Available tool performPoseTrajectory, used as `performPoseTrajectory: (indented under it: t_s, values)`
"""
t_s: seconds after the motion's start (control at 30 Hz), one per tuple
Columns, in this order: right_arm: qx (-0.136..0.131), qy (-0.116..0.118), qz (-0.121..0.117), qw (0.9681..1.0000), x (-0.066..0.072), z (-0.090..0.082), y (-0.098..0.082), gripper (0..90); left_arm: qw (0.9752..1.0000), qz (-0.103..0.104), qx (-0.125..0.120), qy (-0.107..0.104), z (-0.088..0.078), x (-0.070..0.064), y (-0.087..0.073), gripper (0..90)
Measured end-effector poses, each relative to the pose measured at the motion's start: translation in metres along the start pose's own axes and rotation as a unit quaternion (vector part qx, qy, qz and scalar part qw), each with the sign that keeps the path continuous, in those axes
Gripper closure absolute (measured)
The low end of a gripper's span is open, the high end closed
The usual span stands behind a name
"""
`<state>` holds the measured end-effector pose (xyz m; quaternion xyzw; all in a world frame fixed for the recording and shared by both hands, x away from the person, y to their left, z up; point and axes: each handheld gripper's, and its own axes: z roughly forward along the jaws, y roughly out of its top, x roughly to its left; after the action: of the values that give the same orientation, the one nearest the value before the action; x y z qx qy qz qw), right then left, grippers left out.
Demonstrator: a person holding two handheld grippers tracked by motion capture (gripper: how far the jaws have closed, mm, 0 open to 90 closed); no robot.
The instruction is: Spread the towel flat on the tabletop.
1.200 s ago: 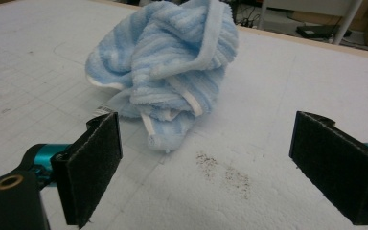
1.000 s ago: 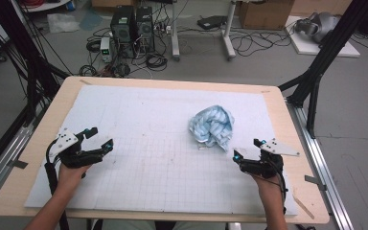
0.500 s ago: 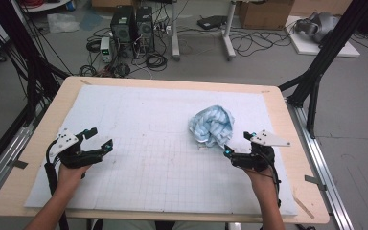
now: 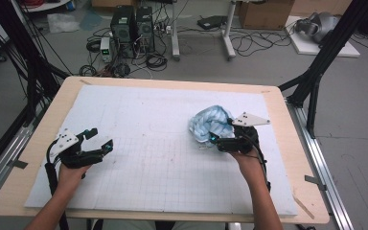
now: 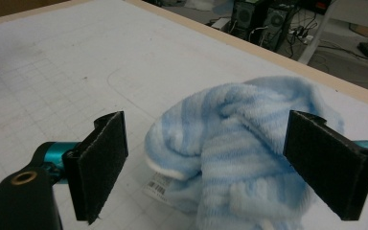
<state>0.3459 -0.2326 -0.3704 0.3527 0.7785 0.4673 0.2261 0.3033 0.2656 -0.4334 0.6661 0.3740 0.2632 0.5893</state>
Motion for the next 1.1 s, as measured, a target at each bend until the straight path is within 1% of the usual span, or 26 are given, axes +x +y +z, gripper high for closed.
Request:
performPoseTrajectory:
  t_s: [0.1, 0.13, 0.2, 0.23, 0.27, 0.3, 0.33, 0.4, 0.43, 0.47, 0.5, 0.53, 0.57, 0.6, 0.63, 0.67, 0.7, 0.73, 0.77, 0.83, 0.87, 0.9, 0.93, 0.97, 1.03, 1.1]
  values:
    - [0.007, 0.002, -0.003, 1.0, -0.002, 0.008, 0.005, 15.0, 1.0, 0.0, 0.0, 0.001, 0.0, 0.001, 0.0, 18.8]
    - [0.013, 0.002, -0.005, 0.9999, -0.003, 0.011, 0.006, 15.1, 1.0, -0.001, 0.001, 0.001, 0.0, 0.001, 0.0, 18.8]
    - [0.027, -0.005, -0.009, 0.9996, -0.006, 0.02, 0.008, 16.2, 1.0, -0.002, 0.0, 0.0, 0.0, 0.0, 0.0, 18.9]
    - [0.027, -0.005, -0.009, 0.9996, -0.006, 0.02, 0.008, 16.2, 1.0, -0.002, 0.001, 0.001, 0.0, 0.0, 0.0, 18.9]
    - [0.042, -0.014, -0.019, 0.9988, -0.008, 0.027, 0.01, 16.9, 1.0, -0.002, 0.001, 0.0, 0.0, 0.0, -0.001, 18.9]
    - [0.05, -0.018, -0.022, 0.9984, -0.009, 0.032, 0.01, 18.5, 1.0, 0.0, 0.002, -0.001, 0.001, 0.0, -0.001, 18.9]
    - [0.05, -0.018, -0.022, 0.9984, -0.009, 0.032, 0.01, 18.5, 1.0, -0.001, 0.002, -0.001, 0.001, 0.0, -0.001, 18.9]
    - [0.071, -0.026, -0.027, 0.9968, -0.012, 0.041, 0.011, 19.6, 1.0, -0.002, 0.001, -0.001, 0.001, -0.001, -0.001, 19.0]
    - [0.091, -0.041, -0.03, 0.9945, -0.015, 0.051, 0.011, 19.8, 1.0, -0.002, 0.002, -0.001, 0.001, -0.001, -0.001, 19.1]
    - [0.091, -0.041, -0.03, 0.9945, -0.015, 0.051, 0.011, 19.8, 1.0, -0.001, 0.003, -0.002, 0.001, 0.0, -0.001, 19.1]
    - [0.103, -0.052, -0.037, 0.9927, -0.015, 0.057, 0.011, 20.1, 1.0, -0.002, 0.002, -0.001, 0.001, -0.001, -0.001, 19.1]
    - [0.13, -0.072, -0.047, 0.9879, -0.017, 0.067, 0.012, 20.1, 1.0, -0.002, 0.003, -0.002, 0.001, 0.0, -0.001, 19.1]
    - [0.13, -0.072, -0.047, 0.9879, -0.017, 0.067, 0.012, 20.1, 1.0, -0.002, 0.003, -0.002, 0.001, 0.0, -0.001, 19.1]
    - [0.146, -0.08, -0.048, 0.9848, -0.018, 0.077, 0.011, 21.4, 1.0, -0.002, 0.003, -0.002, 0.001, 0.0, -0.001, 19.1]
    - [0.154, -0.079, -0.051, 0.9835, -0.019, 0.082, 0.01, 23.7, 1.0, -0.002, 0.003, -0.002, 0.001, 0.0, -0.001, 19.2]
    - [0.166, -0.081, -0.053, 0.9813, -0.02, 0.087, 0.009, 25.2, 1.0, -0.003, 0.004, -0.003, 0.001, 0.0, -0.001, 19.2]
    - [0.18, -0.084, -0.056, 0.9784, -0.02, 0.092, 0.008, 28.1, 1.0, -0.003, 0.004, -0.003, 0.001, 0.0, -0.001, 19.2]
    - [0.193, -0.084, -0.059, 0.9759, -0.021, 0.097, 0.005, 30.9, 1.0, -0.003, 0.004, -0.003, 0.001, 0.0, -0.001, 19.2]
    - [0.202, -0.08, -0.055, 0.9746, -0.022, 0.102, 0.003, 32.8, 1.0, -0.003, 0.004, -0.003, 0.001, 0.0, -0.001, 19.2]
    - [0.203, -0.074, -0.033, 0.9758, -0.025, 0.107, 0.001, 40.1, 1.0, -0.004, 0.003, -0.003, 0.001, 0.0, -0.001, 19.3]
    - [0.202, -0.07, -0.021, 0.9767, -0.025, 0.107, 0.001, 45.7, 1.0, -0.005, 0.004, -0.002, 0.001, 0.0, -0.001, 19.3]
    - [0.201, -0.066, -0.013, 0.9773, -0.024, 0.107, 0.001, 51.6, 1.0, -0.005, 0.004, -0.002, 0.001, 0.001, -0.001, 19.4]
    - [0.201, -0.06, -0.01, 0.9778, -0.023, 0.107, 0.002, 57.5, 1.0, -0.005, 0.004, -0.002, 0.001, 0.001, -0.001, 19.4]
    - [0.199, -0.052, -0.01, 0.9786, -0.02, 0.105, 0.003, 61.4, 1.0, -0.006, 0.003, -0.002, 0.001, 0.001, -0.001, 19.5]
    - [0.194, -0.035, -0.006, 0.9804, -0.016, 0.102, 0.005, 64.2, 1.0, -0.007, 0.002, -0.001, 0.001, 0.001, -0.001, 19.6]
    - [0.183, -0.011, 0.002, 0.9831, -0.012, 0.099, 0.006, 65.3, 1.0, -0.007, 0.002, -0.001, 0.001, 0.001, -0.001, 19.7]
